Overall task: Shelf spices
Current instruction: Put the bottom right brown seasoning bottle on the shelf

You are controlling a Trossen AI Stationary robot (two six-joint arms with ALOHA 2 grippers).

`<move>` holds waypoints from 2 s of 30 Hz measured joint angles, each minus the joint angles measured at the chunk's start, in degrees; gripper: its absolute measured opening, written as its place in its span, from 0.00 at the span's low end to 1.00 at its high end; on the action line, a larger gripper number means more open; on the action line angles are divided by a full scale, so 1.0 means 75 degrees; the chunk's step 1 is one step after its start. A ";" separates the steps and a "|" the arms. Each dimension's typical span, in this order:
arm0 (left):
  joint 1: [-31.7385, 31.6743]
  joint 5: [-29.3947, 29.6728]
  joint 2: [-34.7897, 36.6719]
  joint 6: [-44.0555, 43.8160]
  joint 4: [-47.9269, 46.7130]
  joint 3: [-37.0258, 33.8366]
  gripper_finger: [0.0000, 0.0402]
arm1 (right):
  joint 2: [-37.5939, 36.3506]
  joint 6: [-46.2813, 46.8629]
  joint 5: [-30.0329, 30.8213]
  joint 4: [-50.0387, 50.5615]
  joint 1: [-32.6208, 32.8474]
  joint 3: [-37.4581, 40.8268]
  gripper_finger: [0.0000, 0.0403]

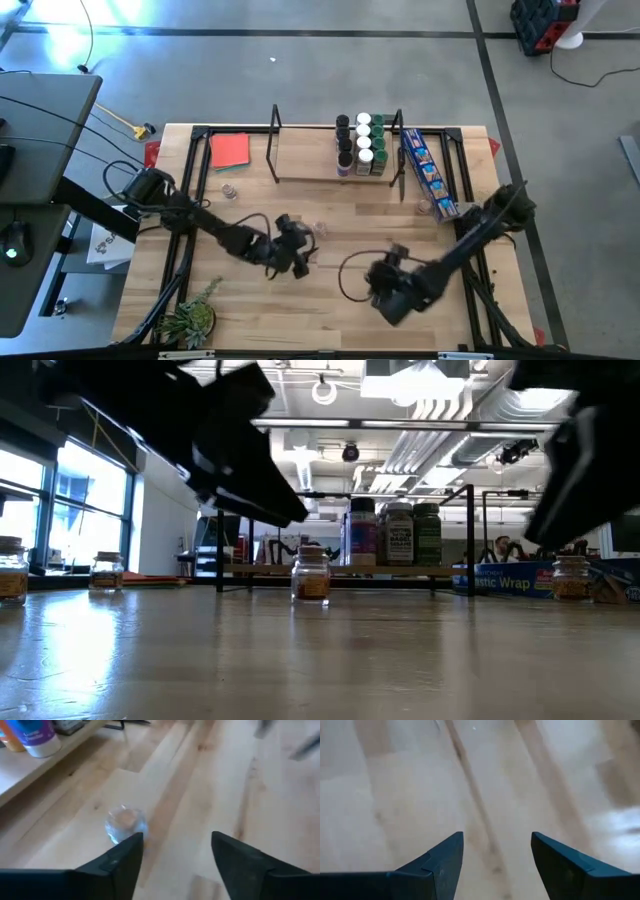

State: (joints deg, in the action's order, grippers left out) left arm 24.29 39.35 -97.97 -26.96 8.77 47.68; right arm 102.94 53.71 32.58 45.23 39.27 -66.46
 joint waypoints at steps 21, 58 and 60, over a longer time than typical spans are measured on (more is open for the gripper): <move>-0.1654 -0.1335 -0.0038 0.1174 0.0249 0.0003 0.67 | 0.0017 0.2769 0.2402 -0.2244 0.1103 0.1527 0.56; -0.1750 -0.1417 -0.0267 0.1484 -0.0681 0.0896 0.37 | 0.0017 0.2578 0.2339 -0.2528 0.1016 0.1518 0.56; -0.2044 -0.1426 0.0037 0.1515 -0.1813 0.1462 0.36 | 0.0018 0.2579 0.2339 -0.2530 0.1013 0.1518 0.56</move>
State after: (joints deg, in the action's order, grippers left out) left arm 8.96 28.65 -97.69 -15.60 -4.83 58.65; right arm 103.07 73.05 50.13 26.25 46.87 -55.07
